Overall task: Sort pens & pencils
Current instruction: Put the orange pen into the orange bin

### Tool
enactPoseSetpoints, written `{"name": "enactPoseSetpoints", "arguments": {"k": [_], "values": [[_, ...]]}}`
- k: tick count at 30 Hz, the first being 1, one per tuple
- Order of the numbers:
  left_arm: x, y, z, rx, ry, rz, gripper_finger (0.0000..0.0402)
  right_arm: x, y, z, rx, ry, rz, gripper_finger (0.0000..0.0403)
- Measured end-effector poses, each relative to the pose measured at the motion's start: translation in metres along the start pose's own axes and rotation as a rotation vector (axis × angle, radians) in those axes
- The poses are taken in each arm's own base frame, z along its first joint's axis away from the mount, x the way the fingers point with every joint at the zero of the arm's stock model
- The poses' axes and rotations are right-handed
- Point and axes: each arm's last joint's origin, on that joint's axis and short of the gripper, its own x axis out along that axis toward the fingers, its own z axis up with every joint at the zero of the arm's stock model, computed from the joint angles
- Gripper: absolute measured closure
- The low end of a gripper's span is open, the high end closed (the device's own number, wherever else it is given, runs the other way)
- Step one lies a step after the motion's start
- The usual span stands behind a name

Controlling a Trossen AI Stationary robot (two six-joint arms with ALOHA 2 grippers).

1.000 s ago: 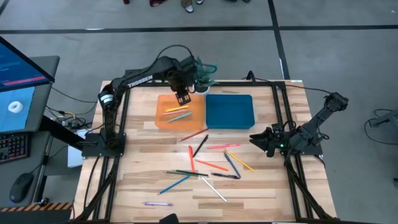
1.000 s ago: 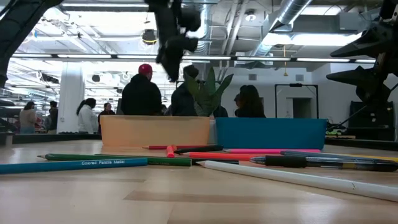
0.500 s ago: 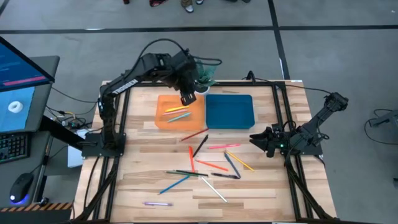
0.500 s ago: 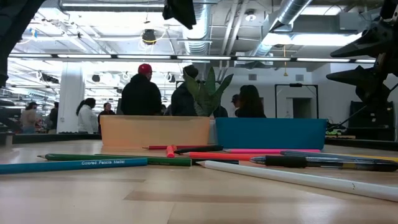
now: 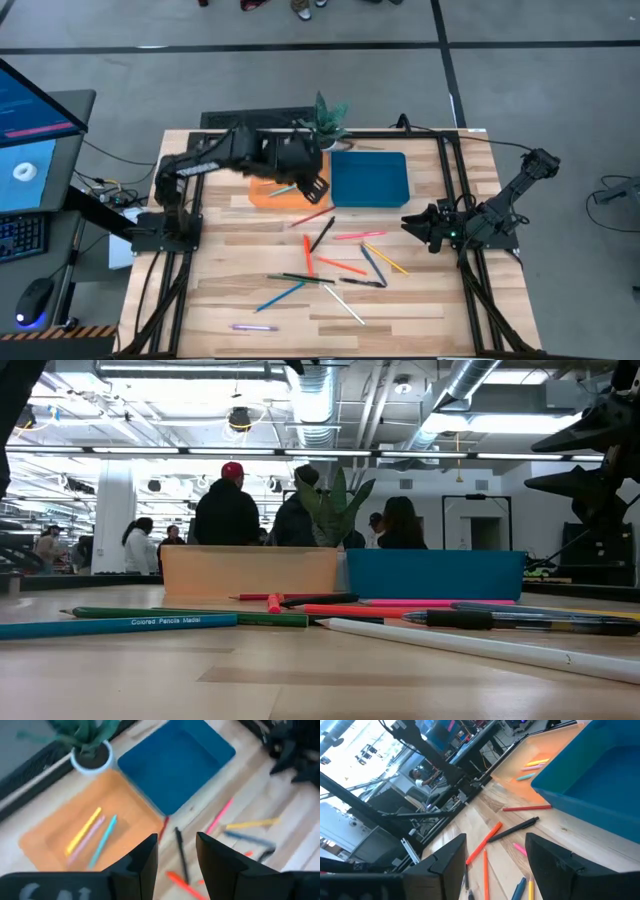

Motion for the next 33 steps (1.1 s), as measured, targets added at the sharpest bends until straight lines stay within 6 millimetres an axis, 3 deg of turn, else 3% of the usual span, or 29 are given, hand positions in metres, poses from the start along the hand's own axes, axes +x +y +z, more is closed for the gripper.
{"name": "enactPoseSetpoints", "arguments": {"k": [3,7,14,20,24,33], "values": [[-0.006,-0.019,-0.022,-0.085,-0.021,0.037,0.0278,0.000,0.000,0.000,0.000,0.000,0.000,0.0178],[0.002,-0.040,-0.053,-0.164,-0.035,0.113,0.0278,0.000,0.000,0.000,0.002,-0.001,0.001,0.0178],[0.049,-0.060,-0.103,-0.275,0.032,0.249,0.0278,0.000,0.000,0.000,0.004,0.004,0.006,0.0178],[0.096,-0.064,-0.143,-0.348,0.148,0.330,0.0278,0.000,0.000,0.000,0.003,0.009,0.009,0.0178],[0.126,-0.067,-0.164,-0.425,0.194,0.273,0.0278,0.000,0.001,0.000,0.004,0.021,0.021,0.0178],[0.166,-0.067,-0.193,-0.546,0.242,0.161,0.0278,0.000,0.001,-0.001,0.003,0.025,0.023,0.0178]]}}
